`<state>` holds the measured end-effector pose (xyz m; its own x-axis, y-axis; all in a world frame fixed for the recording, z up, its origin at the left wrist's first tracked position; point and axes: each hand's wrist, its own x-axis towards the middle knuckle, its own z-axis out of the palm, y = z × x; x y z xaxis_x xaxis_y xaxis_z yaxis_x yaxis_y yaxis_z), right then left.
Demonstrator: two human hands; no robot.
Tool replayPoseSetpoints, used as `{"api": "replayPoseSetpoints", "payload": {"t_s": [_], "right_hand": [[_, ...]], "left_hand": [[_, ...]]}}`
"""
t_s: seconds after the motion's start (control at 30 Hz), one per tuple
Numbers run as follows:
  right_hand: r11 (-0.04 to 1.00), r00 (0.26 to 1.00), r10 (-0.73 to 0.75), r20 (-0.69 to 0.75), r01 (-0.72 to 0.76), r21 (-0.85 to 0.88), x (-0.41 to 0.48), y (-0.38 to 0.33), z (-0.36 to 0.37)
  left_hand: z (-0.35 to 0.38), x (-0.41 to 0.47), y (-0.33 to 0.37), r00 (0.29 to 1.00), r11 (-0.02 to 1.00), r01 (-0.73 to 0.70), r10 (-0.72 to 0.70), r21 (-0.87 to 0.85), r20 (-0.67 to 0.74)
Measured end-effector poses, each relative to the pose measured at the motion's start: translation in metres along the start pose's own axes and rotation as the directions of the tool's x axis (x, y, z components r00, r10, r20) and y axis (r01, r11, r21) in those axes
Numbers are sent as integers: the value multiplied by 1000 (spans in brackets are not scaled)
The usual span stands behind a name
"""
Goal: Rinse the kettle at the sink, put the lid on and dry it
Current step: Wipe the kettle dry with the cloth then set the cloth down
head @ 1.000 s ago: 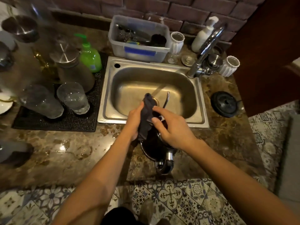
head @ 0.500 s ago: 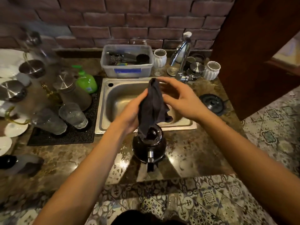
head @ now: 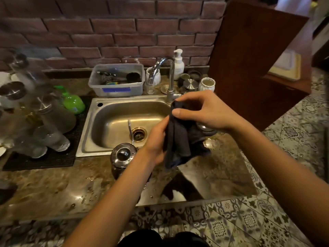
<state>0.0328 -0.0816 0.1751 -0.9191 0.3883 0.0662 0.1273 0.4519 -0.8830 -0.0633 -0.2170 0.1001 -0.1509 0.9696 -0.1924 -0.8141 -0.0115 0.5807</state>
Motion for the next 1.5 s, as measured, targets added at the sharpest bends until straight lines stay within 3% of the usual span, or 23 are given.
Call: {"api": "replayPoseSetpoints", "payload": {"t_s": [0.13, 0.23, 0.3, 0.37, 0.47, 0.63, 0.83, 0.93, 1.03, 1.2, 1.4, 1.5], "right_hand": [[997, 1000, 27, -2, -27, -78, -17, 23, -28], [992, 995, 74, -73, -81, -102, -32, 42, -44], [989, 991, 94, -91, -103, -102, -39, 52, -48], [987, 987, 115, -114, -126, -99, -45, 62, -55], [973, 976, 156, -155, -178, -144, -49, 79, -62], [954, 965, 229, -128, -248, -168, -56, 110, -82], [919, 949, 312, 42, -291, -265, -62, 152, -99], [886, 935, 348, 66, -305, -349, -64, 172, -97], [848, 937, 344, 59, -283, -448, -67, 189, -92], [807, 927, 372, 54, -294, -512, -90, 218, -76], [762, 837, 518, 177, -358, -539, -142, 255, -34], [754, 825, 516, 230, -309, -580, -168, 270, -17]], "left_hand": [[17, 14, -28, 997, 997, 80, -80, -1, 24], [22, 24, -46, 999, 925, 37, -22, 379, -44], [18, 29, -50, 994, 781, -77, 112, 619, -17], [16, 38, -54, 982, 639, -153, 185, 754, 42], [9, 52, -61, 968, 433, -124, 250, 893, 13], [-6, 74, -63, 964, 86, -29, 265, 996, 5], [-20, 103, -62, 990, -276, -22, 128, 961, 59], [-25, 116, -65, 998, -346, -43, 30, 937, 57], [-30, 125, -72, 997, -420, -53, 26, 906, 70], [-49, 116, -105, 999, -387, 5, 44, 922, 13], [-75, 84, -172, 992, -413, 22, -102, 910, -71], [-86, 68, -200, 984, -436, 19, -153, 900, -95]]}}
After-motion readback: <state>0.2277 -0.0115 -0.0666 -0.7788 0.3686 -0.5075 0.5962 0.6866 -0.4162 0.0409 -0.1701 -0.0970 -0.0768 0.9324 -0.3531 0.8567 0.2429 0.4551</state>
